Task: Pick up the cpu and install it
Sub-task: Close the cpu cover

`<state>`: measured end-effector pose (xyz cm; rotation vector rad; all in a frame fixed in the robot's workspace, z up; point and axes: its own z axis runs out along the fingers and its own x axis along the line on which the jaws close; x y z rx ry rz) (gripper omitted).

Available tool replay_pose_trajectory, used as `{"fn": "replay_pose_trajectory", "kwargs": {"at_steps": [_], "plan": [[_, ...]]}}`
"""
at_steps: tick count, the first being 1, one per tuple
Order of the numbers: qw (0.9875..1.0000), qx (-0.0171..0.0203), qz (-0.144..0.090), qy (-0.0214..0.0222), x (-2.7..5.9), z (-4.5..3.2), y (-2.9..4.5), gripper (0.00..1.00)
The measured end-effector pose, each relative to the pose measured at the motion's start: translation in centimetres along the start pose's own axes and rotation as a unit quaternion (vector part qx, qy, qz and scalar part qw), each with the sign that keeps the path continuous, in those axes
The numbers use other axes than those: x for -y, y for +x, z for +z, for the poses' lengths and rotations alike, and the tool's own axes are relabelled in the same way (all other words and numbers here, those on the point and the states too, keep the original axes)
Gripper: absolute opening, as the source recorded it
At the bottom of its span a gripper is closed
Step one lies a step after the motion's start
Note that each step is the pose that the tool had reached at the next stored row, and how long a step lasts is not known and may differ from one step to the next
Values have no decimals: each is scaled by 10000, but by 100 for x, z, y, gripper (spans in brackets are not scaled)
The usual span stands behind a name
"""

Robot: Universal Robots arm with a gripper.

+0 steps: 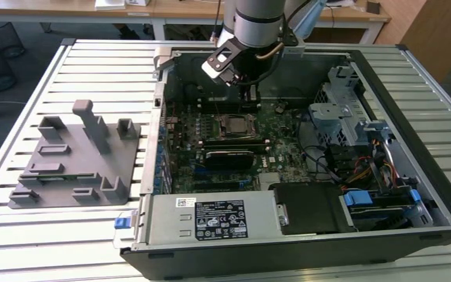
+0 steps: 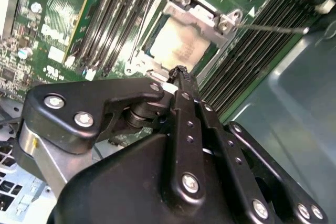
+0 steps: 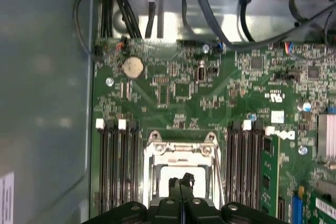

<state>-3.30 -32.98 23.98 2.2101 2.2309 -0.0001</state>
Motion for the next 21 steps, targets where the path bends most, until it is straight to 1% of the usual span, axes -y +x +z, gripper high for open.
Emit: {"fn": "replay_pose_trajectory", "kwargs": {"at_steps": [4,8,12,16,21], "plan": [[10000,1,0,0,44,6,-8,12],[10000,1,-1,0,126,18,-11,12],[10000,4,-1,1,193,58,-16,12],[10000,5,-3,1,212,91,-33,12],[10000,5,-2,1,217,97,-44,12]]}}
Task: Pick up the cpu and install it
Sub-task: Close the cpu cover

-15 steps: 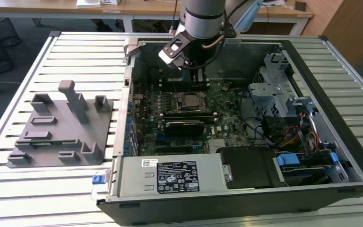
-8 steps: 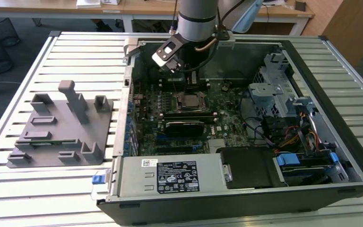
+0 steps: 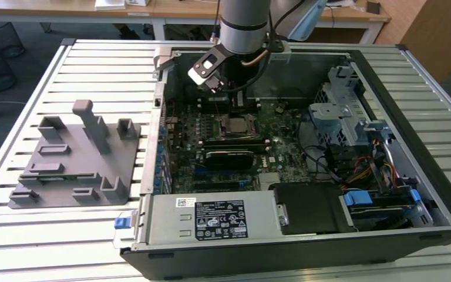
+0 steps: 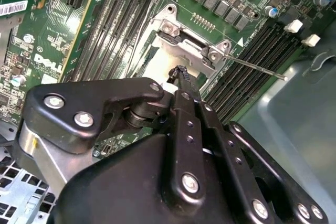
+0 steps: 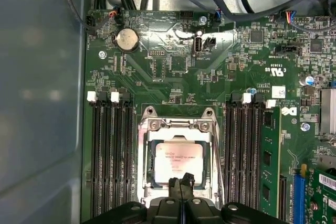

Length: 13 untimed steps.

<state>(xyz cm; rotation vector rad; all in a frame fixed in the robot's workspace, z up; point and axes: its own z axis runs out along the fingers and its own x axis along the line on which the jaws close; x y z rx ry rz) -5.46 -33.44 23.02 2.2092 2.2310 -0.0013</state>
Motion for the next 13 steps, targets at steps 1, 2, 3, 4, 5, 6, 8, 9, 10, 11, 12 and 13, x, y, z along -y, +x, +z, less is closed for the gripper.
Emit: {"fn": "replay_pose_trajectory", "kwargs": {"at_steps": [1,2,3,4,5,6,8,9,10,11,12,13], "plan": [[10000,0,0,0,2,0,0,12],[10000,0,0,0,7,1,-1,12],[10000,0,-1,0,20,3,-4,12],[10000,-1,-1,0,31,9,-4,12],[10000,-1,-2,0,42,17,-4,12],[10000,0,-2,0,50,28,-4,12],[10000,4,-2,7,58,60,-4,12],[10000,5,-2,12,61,79,-4,12],[10000,6,-2,17,66,97,-4,12],[10000,7,-2,22,74,116,-4,12],[10000,7,-2,25,80,133,-4,12],[10000,8,-2,29,85,151,-4,12]]}}
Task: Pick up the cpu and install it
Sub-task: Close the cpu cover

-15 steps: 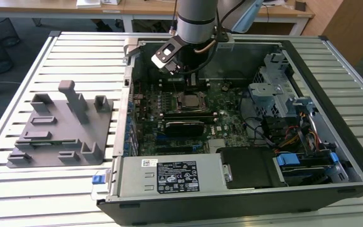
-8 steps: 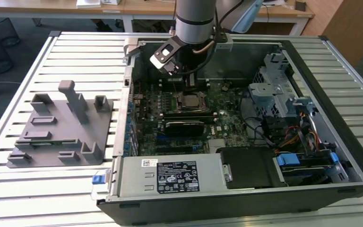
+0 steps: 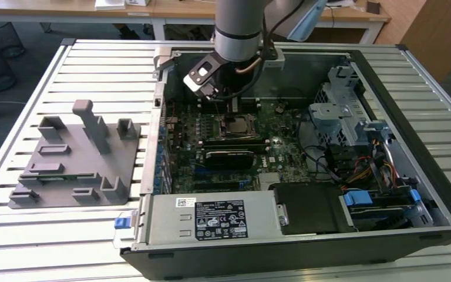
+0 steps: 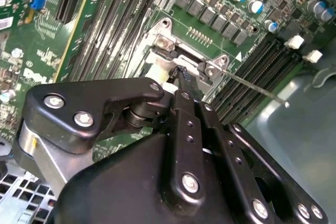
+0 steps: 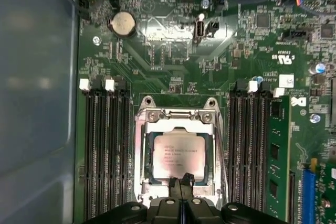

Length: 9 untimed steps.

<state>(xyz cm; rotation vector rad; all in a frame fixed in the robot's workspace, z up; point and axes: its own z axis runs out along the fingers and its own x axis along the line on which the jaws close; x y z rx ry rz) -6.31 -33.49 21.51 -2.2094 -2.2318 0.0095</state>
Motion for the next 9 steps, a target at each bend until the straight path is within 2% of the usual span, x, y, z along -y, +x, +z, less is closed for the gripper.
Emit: {"fn": "replay_pose_trajectory", "kwargs": {"at_steps": [9], "plan": [[10000,0,0,12,54,88,1,12]]}}
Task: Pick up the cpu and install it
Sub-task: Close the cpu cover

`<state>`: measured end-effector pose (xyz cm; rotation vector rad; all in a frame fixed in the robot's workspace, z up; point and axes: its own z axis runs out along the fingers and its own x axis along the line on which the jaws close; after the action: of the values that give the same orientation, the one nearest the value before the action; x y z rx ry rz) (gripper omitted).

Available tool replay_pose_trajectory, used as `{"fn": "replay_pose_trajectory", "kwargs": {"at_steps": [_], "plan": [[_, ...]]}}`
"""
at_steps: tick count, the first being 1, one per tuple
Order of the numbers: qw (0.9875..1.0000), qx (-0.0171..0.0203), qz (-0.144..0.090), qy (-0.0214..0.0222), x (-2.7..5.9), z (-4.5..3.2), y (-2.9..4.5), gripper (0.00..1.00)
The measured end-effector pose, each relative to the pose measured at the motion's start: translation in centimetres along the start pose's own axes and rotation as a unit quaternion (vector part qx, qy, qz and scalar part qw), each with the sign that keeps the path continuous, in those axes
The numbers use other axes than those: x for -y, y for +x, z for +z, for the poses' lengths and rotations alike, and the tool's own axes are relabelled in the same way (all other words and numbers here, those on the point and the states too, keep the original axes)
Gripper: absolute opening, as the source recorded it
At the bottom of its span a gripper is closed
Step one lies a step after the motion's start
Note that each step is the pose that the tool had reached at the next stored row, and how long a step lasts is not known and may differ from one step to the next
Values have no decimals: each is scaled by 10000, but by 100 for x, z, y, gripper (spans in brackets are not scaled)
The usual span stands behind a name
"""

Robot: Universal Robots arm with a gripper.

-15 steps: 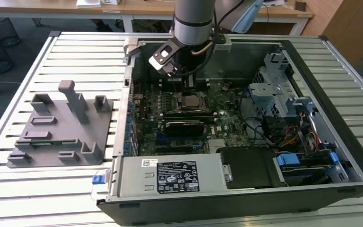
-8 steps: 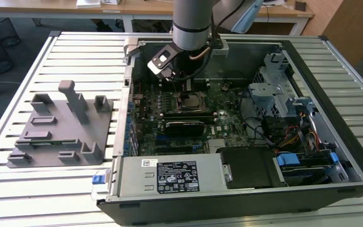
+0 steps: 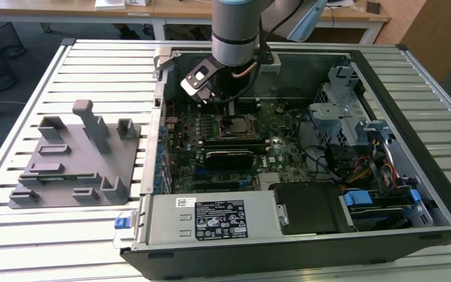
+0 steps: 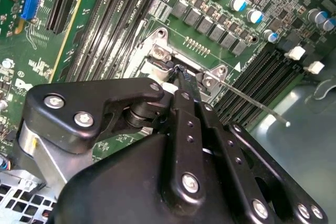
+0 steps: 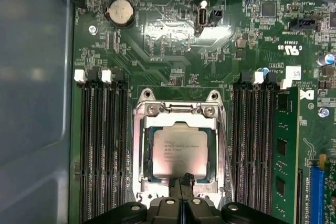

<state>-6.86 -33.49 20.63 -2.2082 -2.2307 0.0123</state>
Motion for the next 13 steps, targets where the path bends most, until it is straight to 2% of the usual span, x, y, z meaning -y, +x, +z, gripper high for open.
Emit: {"fn": "replay_pose_trajectory", "kwargs": {"at_steps": [9,13], "plan": [[10000,-1,0,6,21,73,1,12],[10000,1,1,7,26,83,1,12]]}}
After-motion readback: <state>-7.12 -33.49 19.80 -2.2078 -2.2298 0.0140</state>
